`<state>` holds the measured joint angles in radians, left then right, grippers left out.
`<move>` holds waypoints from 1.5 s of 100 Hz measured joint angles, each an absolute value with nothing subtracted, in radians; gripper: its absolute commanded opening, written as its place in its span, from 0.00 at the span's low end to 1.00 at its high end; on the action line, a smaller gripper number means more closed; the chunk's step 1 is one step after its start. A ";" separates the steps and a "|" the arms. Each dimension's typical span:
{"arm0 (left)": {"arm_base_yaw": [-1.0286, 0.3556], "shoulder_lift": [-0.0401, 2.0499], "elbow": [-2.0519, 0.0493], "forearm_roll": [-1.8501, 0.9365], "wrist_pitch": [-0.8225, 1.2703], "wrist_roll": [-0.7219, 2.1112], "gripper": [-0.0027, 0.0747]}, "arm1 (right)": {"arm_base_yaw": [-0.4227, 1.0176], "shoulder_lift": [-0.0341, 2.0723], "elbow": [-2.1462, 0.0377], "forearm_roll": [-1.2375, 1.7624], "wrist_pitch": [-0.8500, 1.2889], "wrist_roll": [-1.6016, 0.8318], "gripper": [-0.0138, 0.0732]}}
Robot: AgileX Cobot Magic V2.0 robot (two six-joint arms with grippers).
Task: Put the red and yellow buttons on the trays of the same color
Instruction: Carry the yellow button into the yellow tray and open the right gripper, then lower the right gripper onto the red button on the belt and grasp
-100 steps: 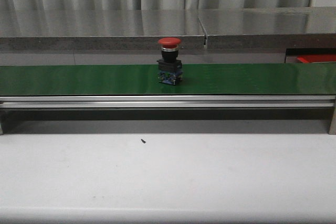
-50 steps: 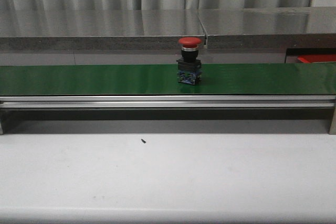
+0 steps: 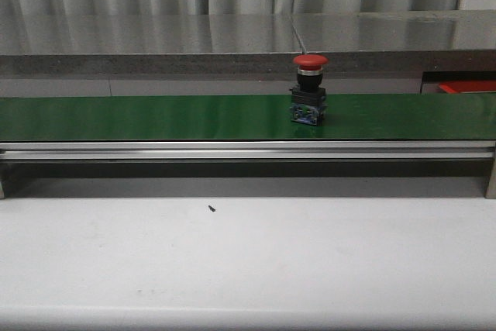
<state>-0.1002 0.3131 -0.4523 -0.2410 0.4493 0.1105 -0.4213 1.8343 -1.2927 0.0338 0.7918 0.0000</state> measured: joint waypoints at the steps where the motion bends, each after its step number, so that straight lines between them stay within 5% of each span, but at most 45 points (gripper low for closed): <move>1: -0.100 0.313 -0.452 -0.241 0.449 0.111 0.01 | -0.421 1.831 -1.293 0.034 0.792 0.000 0.74; 69: -0.100 0.313 -0.452 -0.241 0.449 0.111 0.01 | -0.128 1.386 -1.120 0.093 0.793 -0.220 0.74; 101: -0.100 0.313 -0.452 -0.241 0.449 0.111 0.01 | 0.043 1.442 -1.107 0.125 0.731 -0.292 0.74; 150: -0.100 0.313 -0.452 -0.241 0.449 0.111 0.01 | 0.103 1.672 -1.330 0.156 0.792 -0.309 0.80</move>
<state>-0.1002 0.3131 -0.4523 -0.2410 0.4493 0.1105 0.1030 1.6718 -1.3302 0.1558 0.7921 -0.3085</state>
